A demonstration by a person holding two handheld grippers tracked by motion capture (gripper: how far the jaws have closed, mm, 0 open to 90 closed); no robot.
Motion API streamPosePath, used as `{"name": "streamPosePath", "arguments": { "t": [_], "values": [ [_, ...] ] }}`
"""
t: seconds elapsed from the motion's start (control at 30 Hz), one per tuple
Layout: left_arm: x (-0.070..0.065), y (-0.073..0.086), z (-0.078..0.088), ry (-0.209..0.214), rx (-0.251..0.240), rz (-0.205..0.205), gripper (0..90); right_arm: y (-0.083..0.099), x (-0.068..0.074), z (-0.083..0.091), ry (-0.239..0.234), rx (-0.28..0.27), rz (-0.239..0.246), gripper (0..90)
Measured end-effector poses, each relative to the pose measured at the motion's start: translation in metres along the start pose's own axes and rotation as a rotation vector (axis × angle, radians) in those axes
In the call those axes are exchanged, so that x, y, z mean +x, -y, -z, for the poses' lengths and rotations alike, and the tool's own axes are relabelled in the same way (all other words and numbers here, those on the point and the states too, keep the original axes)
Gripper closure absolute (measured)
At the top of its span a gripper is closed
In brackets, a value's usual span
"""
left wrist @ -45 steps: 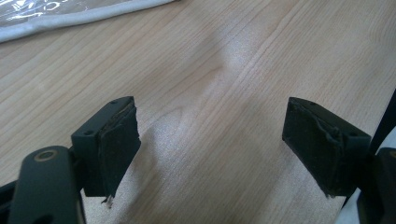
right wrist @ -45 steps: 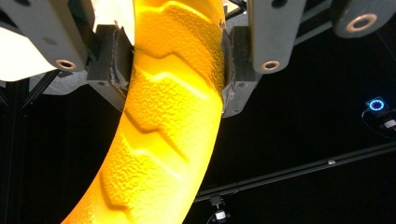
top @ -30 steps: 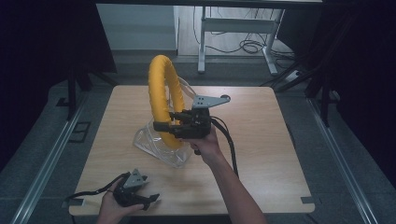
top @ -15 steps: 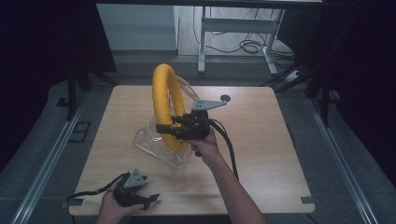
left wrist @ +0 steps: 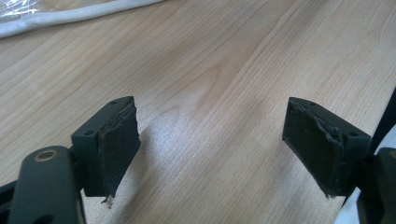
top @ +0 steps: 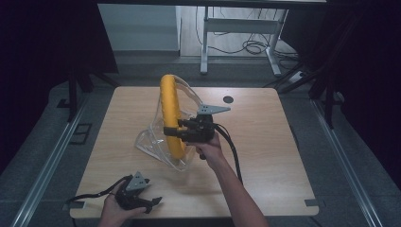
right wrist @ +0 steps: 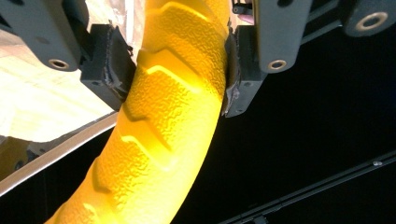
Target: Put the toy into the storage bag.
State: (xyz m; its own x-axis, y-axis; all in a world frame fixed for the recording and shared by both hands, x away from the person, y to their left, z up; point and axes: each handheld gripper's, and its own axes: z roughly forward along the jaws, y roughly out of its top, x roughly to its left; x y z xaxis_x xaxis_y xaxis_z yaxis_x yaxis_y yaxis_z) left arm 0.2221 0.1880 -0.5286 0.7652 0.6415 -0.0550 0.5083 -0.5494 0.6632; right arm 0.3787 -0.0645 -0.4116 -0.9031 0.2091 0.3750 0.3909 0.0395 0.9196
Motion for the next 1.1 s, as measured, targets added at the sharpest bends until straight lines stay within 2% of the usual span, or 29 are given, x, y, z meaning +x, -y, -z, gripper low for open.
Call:
{"name": "streamPosePath", "arguments": {
  "t": [0.17, 0.27, 0.33, 0.43, 0.57, 0.67, 0.8, 0.83, 0.9, 1.1],
  "values": [
    [0.0, 0.0, 0.0, 0.001, -0.002, 0.003, 18.6, -0.001, 0.004, 0.001, 0.03, 0.007, 0.035, 45.2],
    [0.0, 0.0, 0.0, 0.001, -0.002, 0.002, 18.6, 0.0, 0.008, 0.002, 0.076, 0.022, 0.066, 38.3],
    [0.0, 0.0, 0.001, -0.002, -0.003, 0.001, 18.6, 0.0, 0.009, 0.002, 0.085, 0.024, 0.07, 36.6],
    [0.0, 0.0, 0.001, -0.005, -0.004, -0.002, 18.6, 0.002, 0.012, 0.004, 0.123, 0.018, 0.081, 30.8],
    [0.001, 0.0, 0.002, -0.012, -0.006, -0.004, 18.6, 0.0, 0.018, 0.012, 0.167, 0.015, 0.114, 28.0],
    [0.001, 0.0, 0.003, -0.015, -0.013, -0.002, 18.6, 0.0, 0.023, 0.025, 0.189, 0.017, 0.146, 27.9],
    [0.002, 0.0, 0.006, -0.022, -0.017, -0.002, 18.6, 0.003, 0.027, 0.036, 0.2, 0.031, 0.165, 27.9],
    [0.002, -0.001, 0.006, -0.024, -0.019, -0.003, 18.6, 0.006, 0.027, 0.044, 0.215, 0.04, 0.175, 28.1],
    [0.003, -0.001, 0.007, -0.029, -0.025, 0.0, 18.6, 0.008, 0.028, 0.049, 0.223, 0.044, 0.178, 28.3],
    [0.005, -0.002, 0.009, -0.042, -0.033, 0.007, 18.6, 0.02, 0.026, 0.081, 0.269, 0.062, 0.185, 28.6]
  ]
}}
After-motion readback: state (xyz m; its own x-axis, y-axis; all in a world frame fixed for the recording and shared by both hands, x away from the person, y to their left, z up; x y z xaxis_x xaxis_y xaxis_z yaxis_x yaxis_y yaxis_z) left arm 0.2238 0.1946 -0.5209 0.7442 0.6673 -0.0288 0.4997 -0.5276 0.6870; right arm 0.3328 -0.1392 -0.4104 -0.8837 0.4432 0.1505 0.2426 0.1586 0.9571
